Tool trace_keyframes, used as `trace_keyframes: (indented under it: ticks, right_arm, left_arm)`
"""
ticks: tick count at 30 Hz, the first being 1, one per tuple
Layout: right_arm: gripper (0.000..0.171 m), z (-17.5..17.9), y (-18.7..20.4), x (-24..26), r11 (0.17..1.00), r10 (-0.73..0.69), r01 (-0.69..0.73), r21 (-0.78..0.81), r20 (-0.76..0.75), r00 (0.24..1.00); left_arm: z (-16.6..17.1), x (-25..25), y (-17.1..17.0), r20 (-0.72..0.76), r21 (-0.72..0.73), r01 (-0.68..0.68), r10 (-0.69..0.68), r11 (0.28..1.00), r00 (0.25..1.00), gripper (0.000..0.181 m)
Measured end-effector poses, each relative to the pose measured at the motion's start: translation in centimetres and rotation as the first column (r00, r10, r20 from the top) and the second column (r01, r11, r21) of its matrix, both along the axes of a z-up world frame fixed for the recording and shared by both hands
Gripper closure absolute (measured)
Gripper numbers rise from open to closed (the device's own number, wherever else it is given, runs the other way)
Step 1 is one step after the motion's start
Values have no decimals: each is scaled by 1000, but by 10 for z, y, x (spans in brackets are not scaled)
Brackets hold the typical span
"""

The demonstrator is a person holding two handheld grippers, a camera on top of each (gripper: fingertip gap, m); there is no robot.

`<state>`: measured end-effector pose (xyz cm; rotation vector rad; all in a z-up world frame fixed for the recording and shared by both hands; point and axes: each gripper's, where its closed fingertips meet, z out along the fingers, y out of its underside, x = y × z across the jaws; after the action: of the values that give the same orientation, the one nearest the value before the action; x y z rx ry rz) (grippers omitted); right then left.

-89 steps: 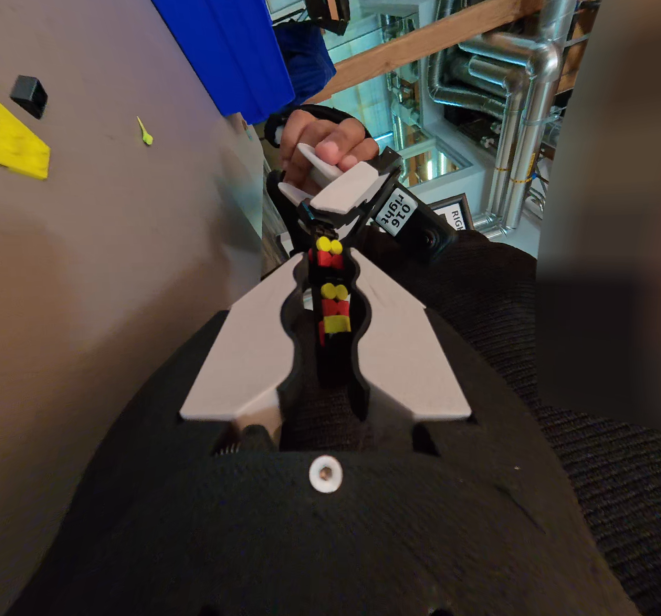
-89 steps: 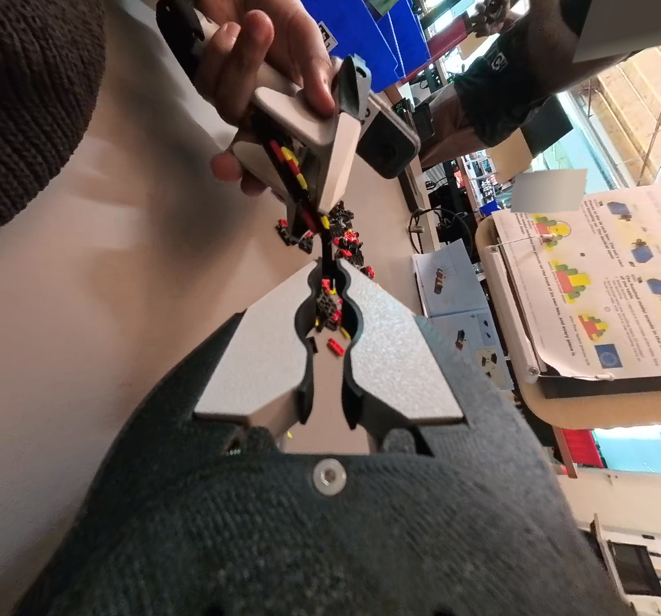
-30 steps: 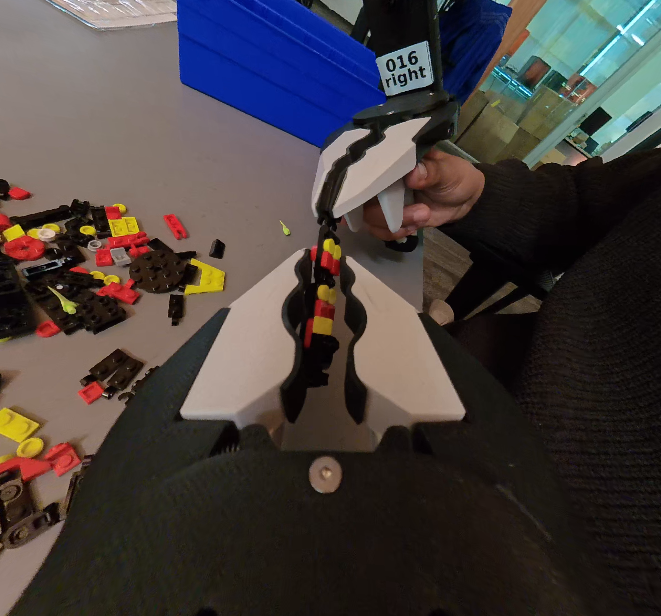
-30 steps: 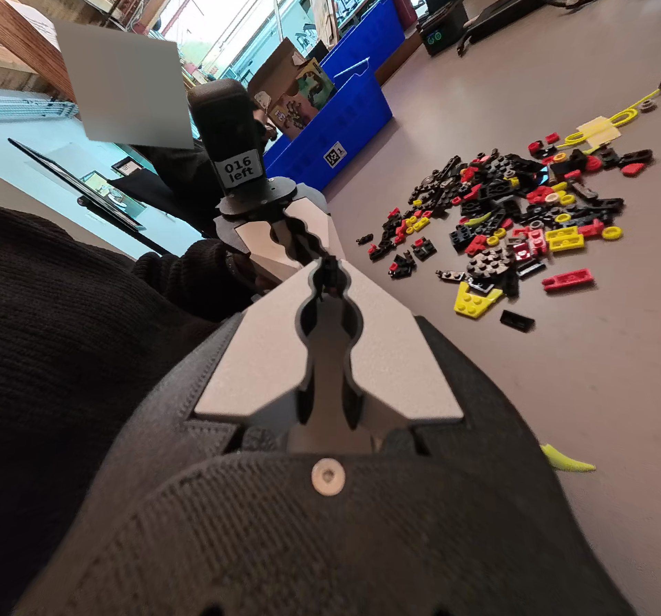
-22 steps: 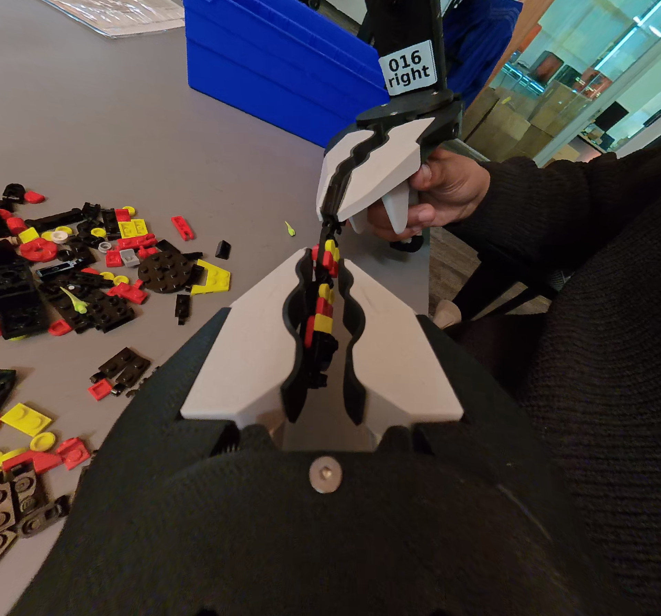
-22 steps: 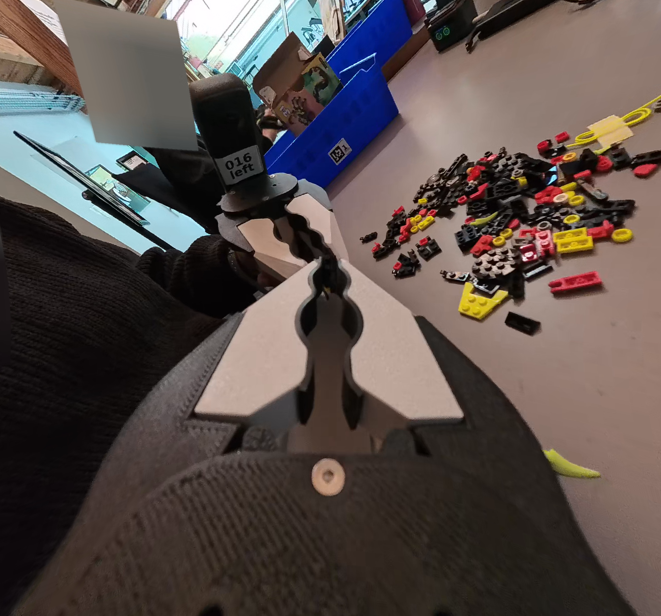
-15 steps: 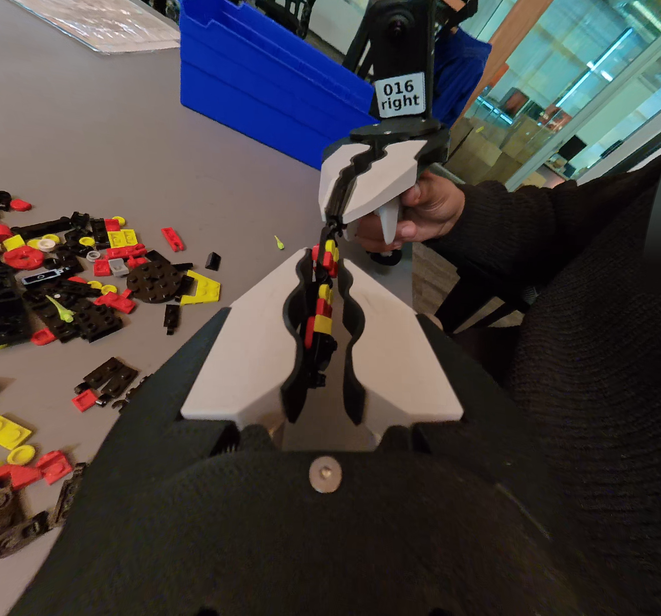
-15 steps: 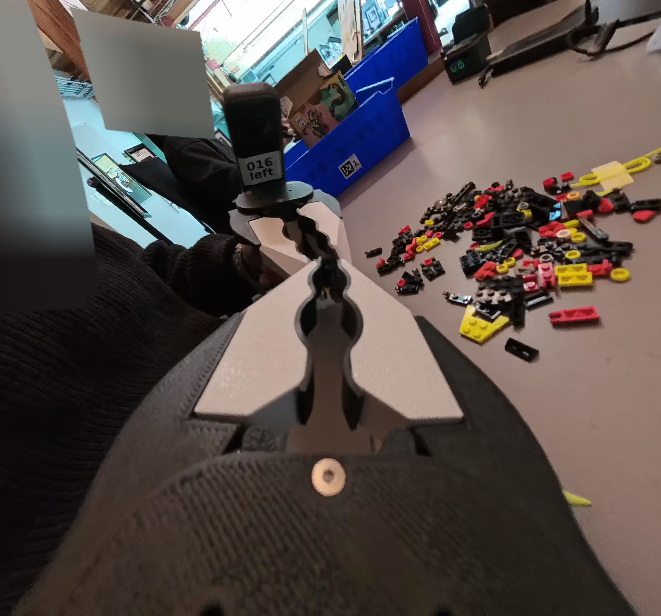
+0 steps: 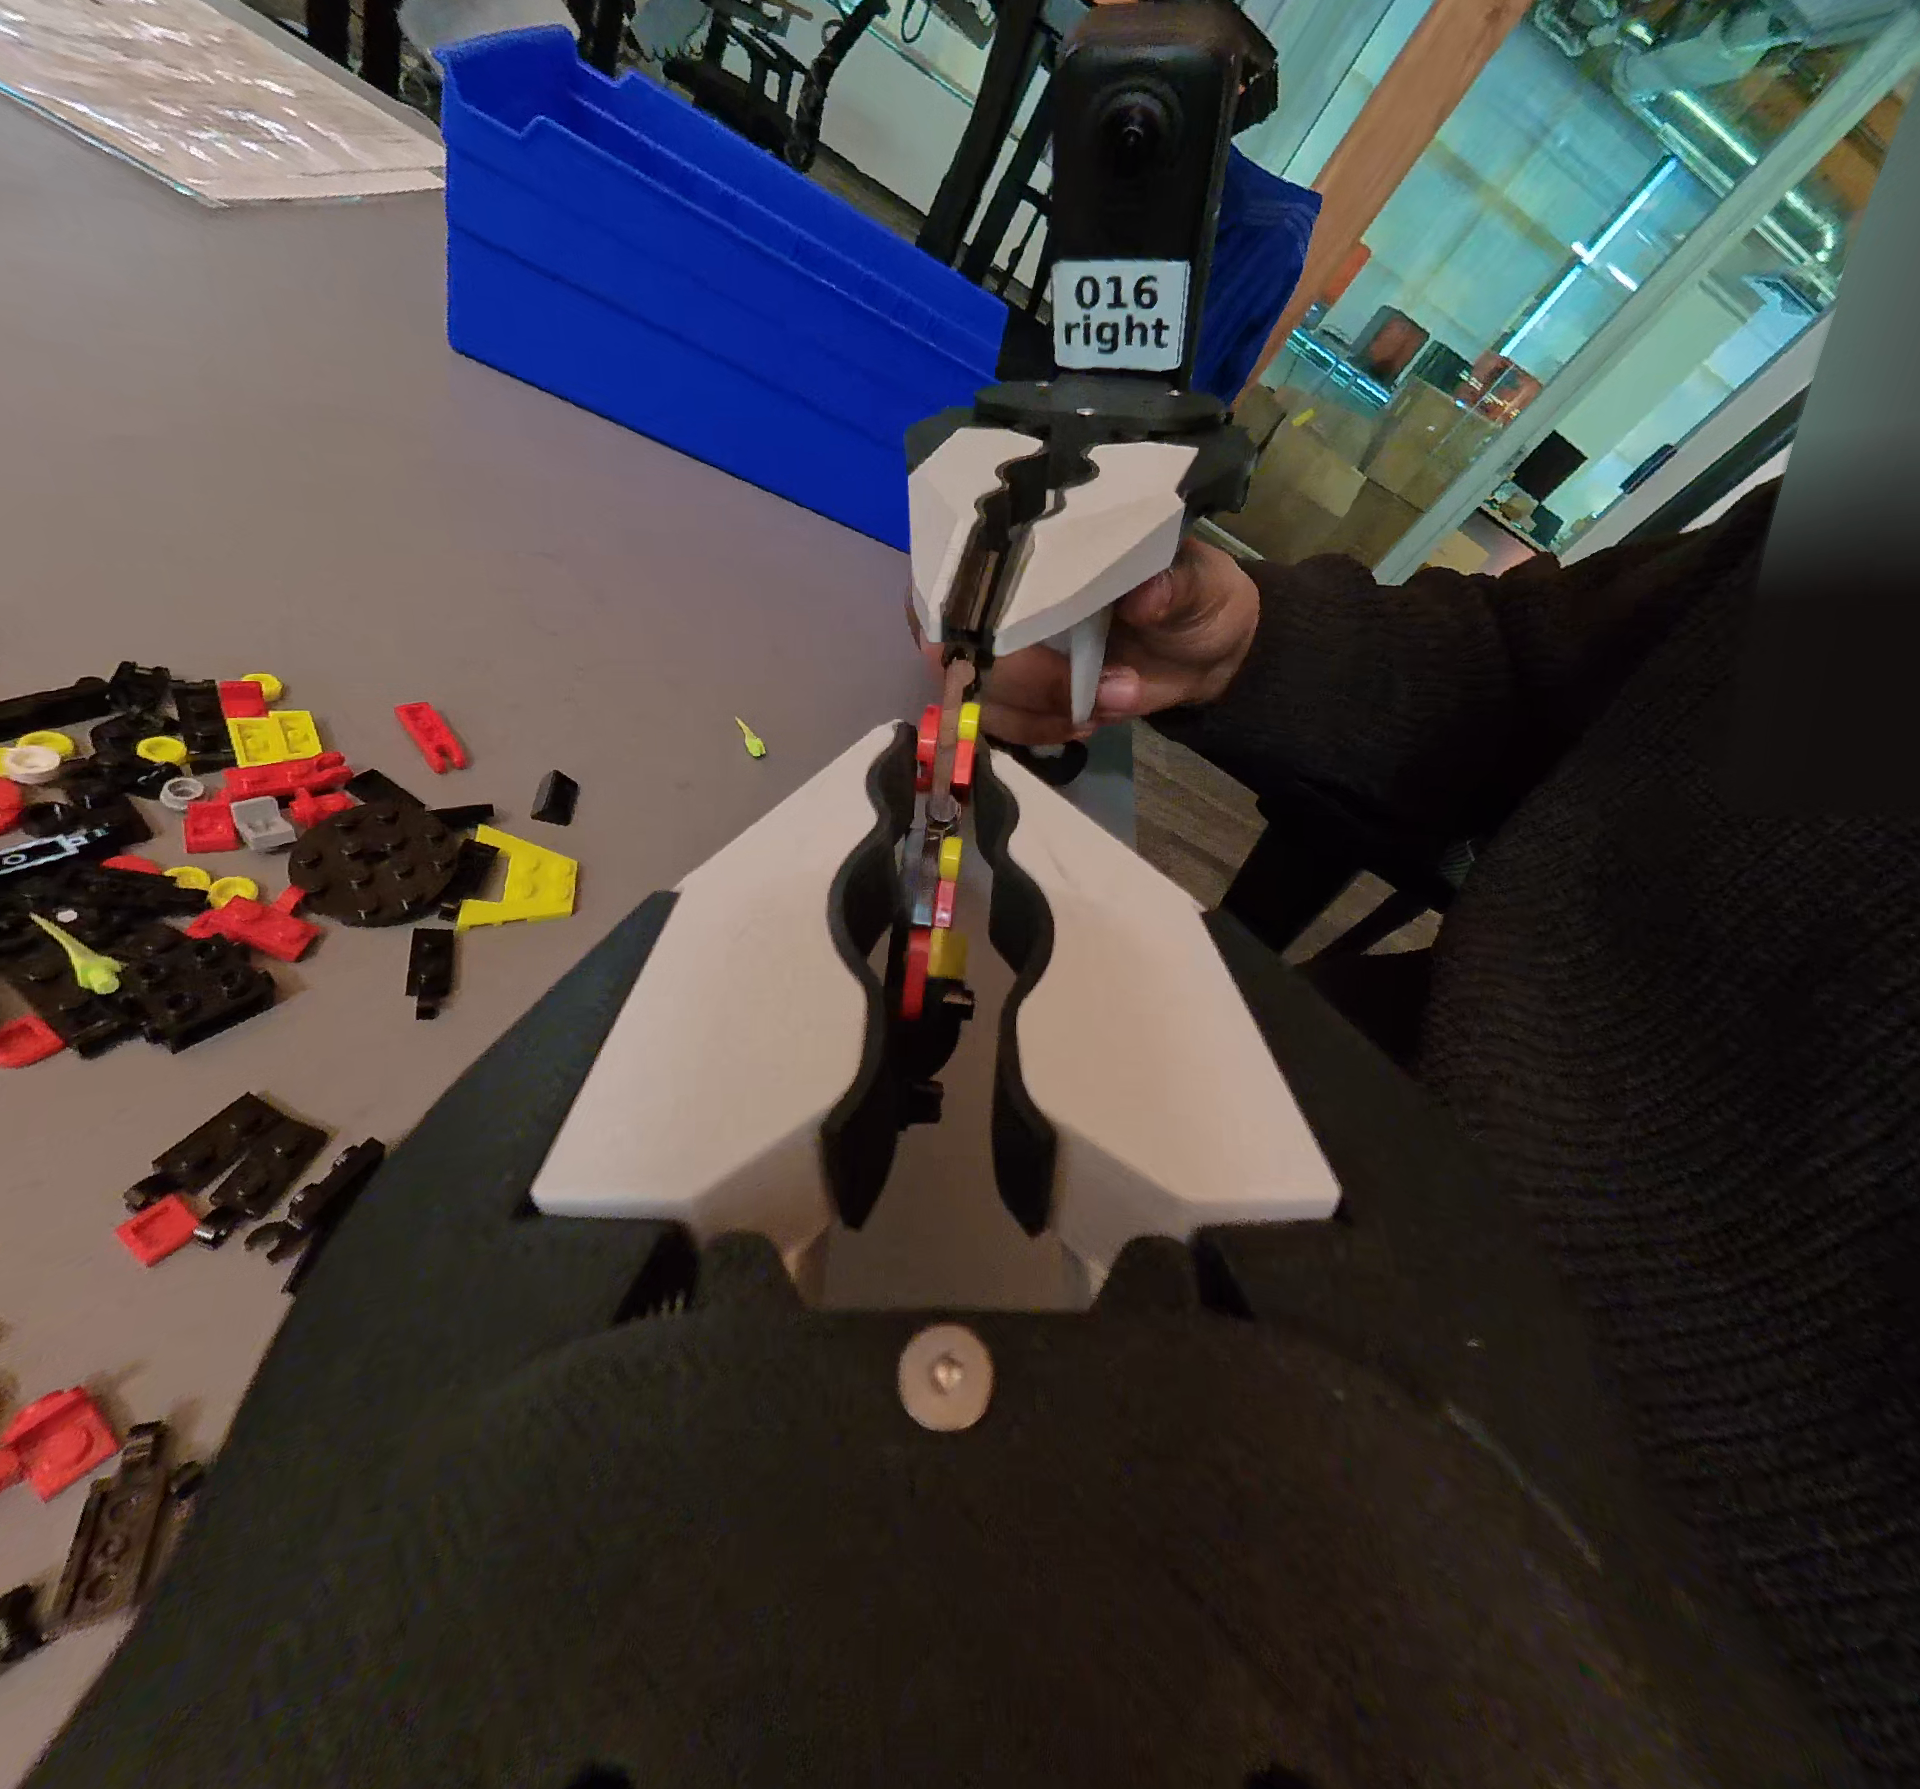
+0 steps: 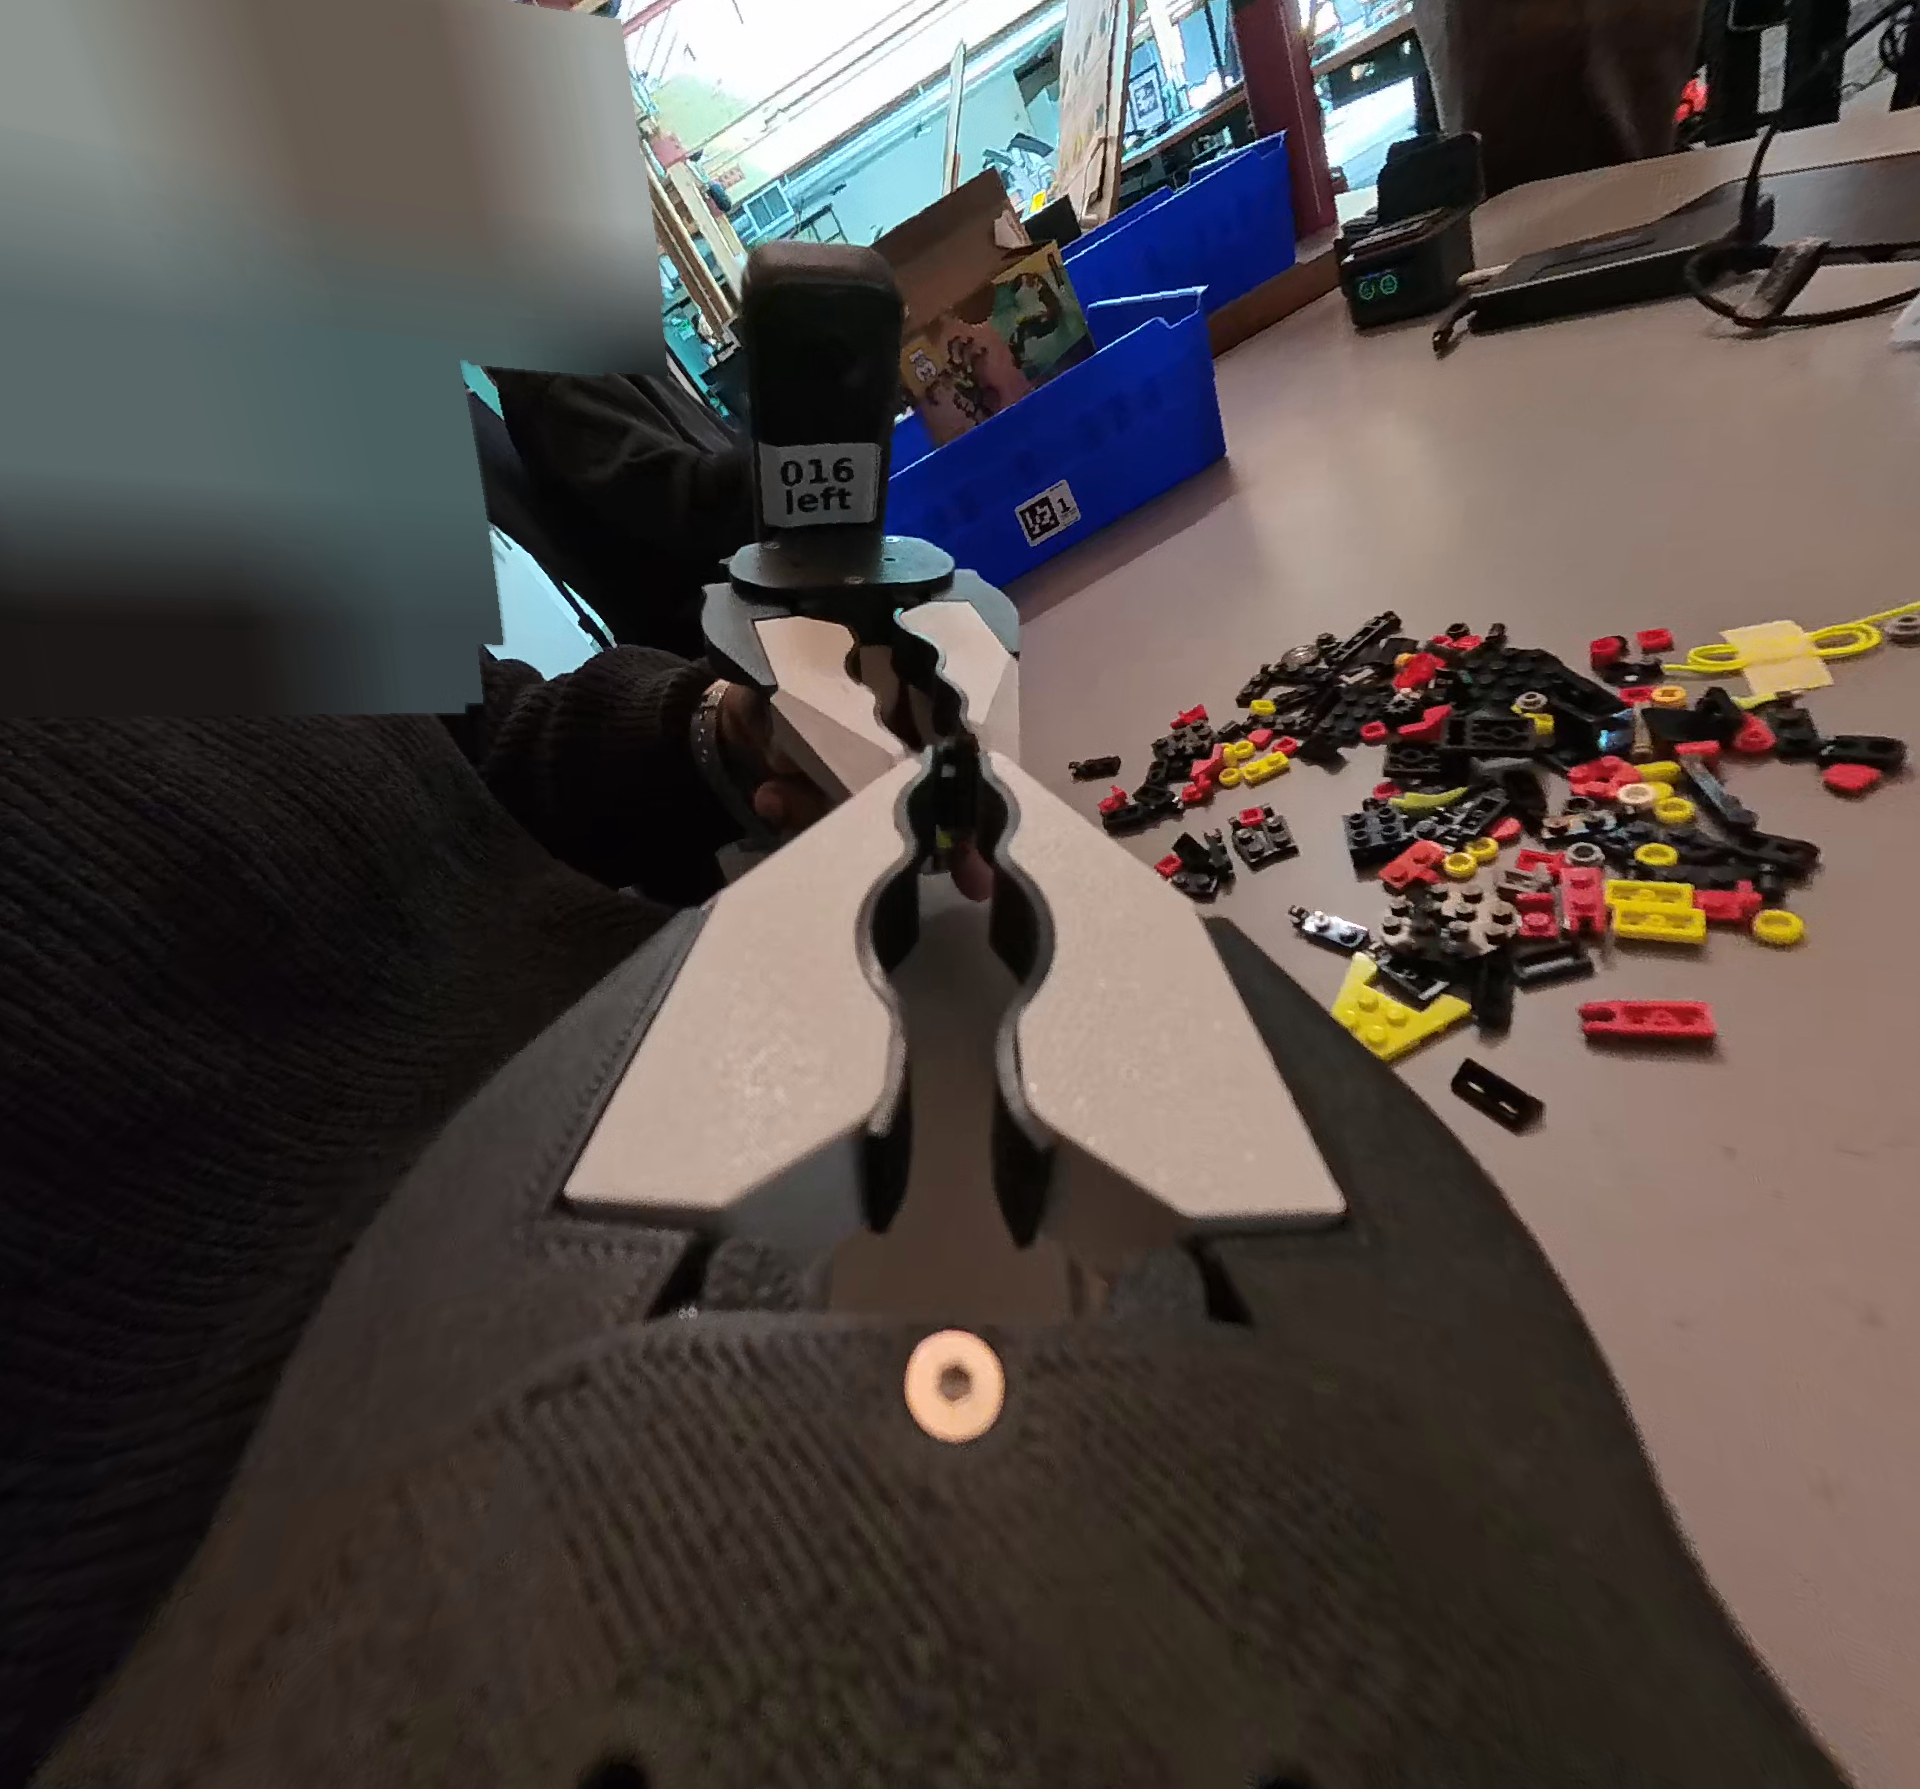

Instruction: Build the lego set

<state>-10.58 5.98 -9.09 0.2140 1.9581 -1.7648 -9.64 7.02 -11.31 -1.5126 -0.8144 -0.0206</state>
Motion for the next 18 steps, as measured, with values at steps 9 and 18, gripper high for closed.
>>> trace_keyframes:
  ticks: [9,18]
  right_arm:
    - [167,-2,3,18,997,82,-81,12,-167,983]
    - [167,-2,12,4,998,61,-59,15,-137,989]
  left_arm:
    - [-10,9,7,-37,-103,46,-50,994,998,172]
    - [-11,15,12,83,-18,124,-122,992,989,173]
